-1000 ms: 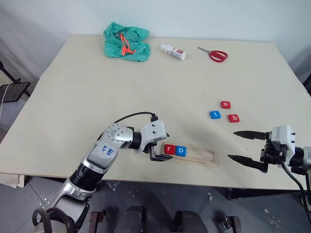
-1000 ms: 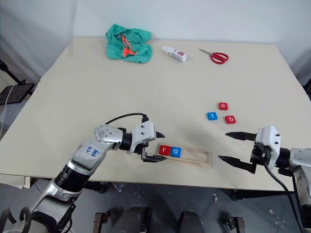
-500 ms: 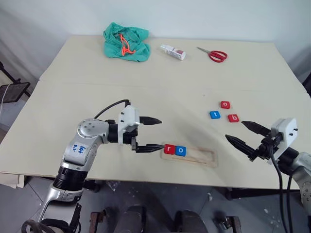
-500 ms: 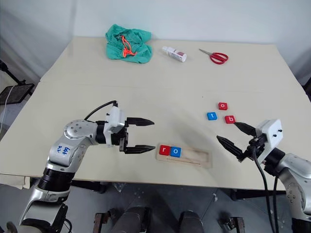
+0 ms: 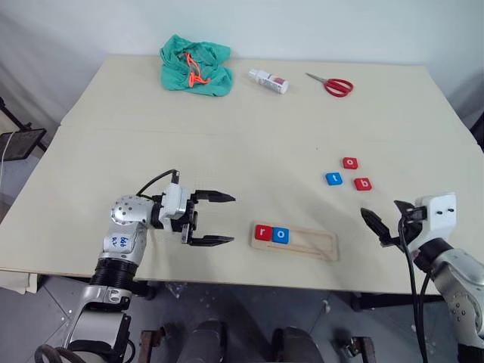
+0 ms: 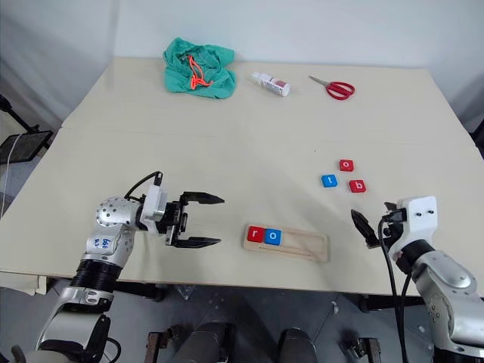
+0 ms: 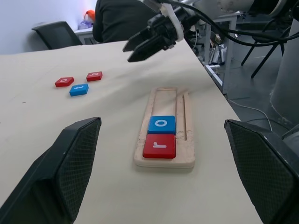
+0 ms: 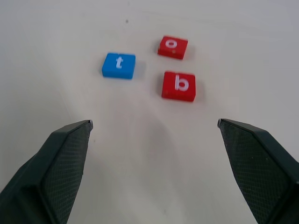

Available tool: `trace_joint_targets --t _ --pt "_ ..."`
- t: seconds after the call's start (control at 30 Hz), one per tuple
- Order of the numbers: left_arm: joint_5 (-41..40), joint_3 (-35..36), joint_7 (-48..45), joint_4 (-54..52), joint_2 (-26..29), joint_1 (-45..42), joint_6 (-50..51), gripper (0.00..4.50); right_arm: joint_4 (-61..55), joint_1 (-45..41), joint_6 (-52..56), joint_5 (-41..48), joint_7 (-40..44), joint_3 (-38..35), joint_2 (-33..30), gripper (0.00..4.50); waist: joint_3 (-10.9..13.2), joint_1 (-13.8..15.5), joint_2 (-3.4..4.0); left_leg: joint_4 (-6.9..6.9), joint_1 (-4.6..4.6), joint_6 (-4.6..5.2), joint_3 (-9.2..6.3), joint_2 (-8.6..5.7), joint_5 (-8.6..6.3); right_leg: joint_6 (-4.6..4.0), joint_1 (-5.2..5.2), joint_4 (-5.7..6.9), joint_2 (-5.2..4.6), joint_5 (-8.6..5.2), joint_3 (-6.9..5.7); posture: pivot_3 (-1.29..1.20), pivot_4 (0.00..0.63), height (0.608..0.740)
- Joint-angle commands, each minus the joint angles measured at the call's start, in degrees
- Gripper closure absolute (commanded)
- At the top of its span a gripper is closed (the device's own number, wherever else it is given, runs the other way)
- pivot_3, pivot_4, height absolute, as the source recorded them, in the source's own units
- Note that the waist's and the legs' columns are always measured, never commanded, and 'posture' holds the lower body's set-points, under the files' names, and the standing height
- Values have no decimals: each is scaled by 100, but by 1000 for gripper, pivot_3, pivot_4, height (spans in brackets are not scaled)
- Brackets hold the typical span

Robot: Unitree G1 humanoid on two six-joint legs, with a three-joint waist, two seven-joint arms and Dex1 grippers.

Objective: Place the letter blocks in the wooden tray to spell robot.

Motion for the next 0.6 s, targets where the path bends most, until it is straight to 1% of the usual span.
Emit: trace_joint_targets --t 0.03,0.23,0.6 --pt "-57 92 -267 191 109 39 -388 13 -208 -8 -79 64 -57 -245 21 0 -1 -2 1 0 1 1 0 0 0 0 0 0 0 0 1 0 150 740" --pt "-141 146 -392 321 117 75 -724 13 -112 -143 17 88 -55 -249 -43 0 -1 -11 2 -3 5 1 1 3 0 0 0 2 1 0 1 0 150 740" --pt "-112 183 -246 560 25 -42 -1263 13 -43 -352 190 108 -31 -244 -104 0 -1 -5 2 -3 4 1 0 1 0 0 0 2 0 0 2 0 150 740"
